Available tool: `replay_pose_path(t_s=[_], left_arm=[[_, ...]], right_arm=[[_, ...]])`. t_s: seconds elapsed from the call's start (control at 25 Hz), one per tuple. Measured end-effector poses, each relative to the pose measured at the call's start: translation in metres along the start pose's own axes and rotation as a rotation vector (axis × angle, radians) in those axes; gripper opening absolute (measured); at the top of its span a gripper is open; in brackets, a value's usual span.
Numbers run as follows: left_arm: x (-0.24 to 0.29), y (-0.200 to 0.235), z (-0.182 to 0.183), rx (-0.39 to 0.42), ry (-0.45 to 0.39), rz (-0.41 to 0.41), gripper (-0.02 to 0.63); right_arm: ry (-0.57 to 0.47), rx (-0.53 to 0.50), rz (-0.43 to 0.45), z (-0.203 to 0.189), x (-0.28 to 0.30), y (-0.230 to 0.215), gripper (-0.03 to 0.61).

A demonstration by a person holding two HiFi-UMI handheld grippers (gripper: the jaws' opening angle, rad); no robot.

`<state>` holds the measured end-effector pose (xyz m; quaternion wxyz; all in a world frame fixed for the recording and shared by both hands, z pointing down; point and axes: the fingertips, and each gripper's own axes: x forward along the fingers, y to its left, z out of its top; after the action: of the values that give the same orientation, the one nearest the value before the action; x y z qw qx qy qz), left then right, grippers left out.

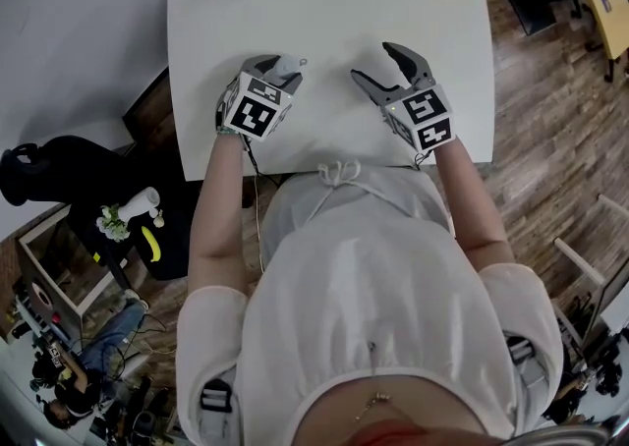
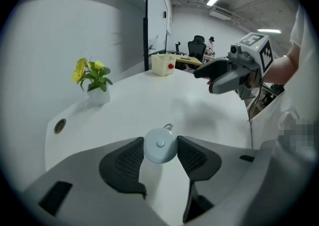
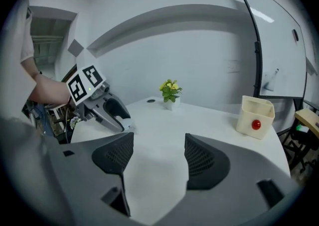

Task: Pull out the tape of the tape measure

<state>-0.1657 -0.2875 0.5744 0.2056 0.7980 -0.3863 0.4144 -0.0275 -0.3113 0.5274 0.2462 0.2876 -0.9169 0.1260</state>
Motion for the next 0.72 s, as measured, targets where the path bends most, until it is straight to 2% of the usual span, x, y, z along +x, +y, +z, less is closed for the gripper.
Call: replay_pose_path(t_s=[0.2, 0.36, 0.52, 0.72], left_arm=[[-0.01, -0.036, 0.037, 0.1, 0.027, -0.105, 0.227], [-0.009, -0.065, 0.052, 0.178, 0.045, -0.172, 0.227], [-0.006, -0.082, 0.054, 0.21, 0.056, -0.217, 0.227], [-0.002, -0.099, 0.055, 0.231, 0.07, -0.26, 0.227]], right_arm=[[0.086, -0.135, 0.112, -0.004, 0.01, 0.02, 0.292], [0.153, -0.229, 0.202, -0.012, 0.008, 0.038, 0.215], [0.223, -0.274, 0.247, -0.025, 0.005, 0.047, 0.167], [0.273, -0.347, 0.278, -0.034, 0.003, 0.056, 0.072]])
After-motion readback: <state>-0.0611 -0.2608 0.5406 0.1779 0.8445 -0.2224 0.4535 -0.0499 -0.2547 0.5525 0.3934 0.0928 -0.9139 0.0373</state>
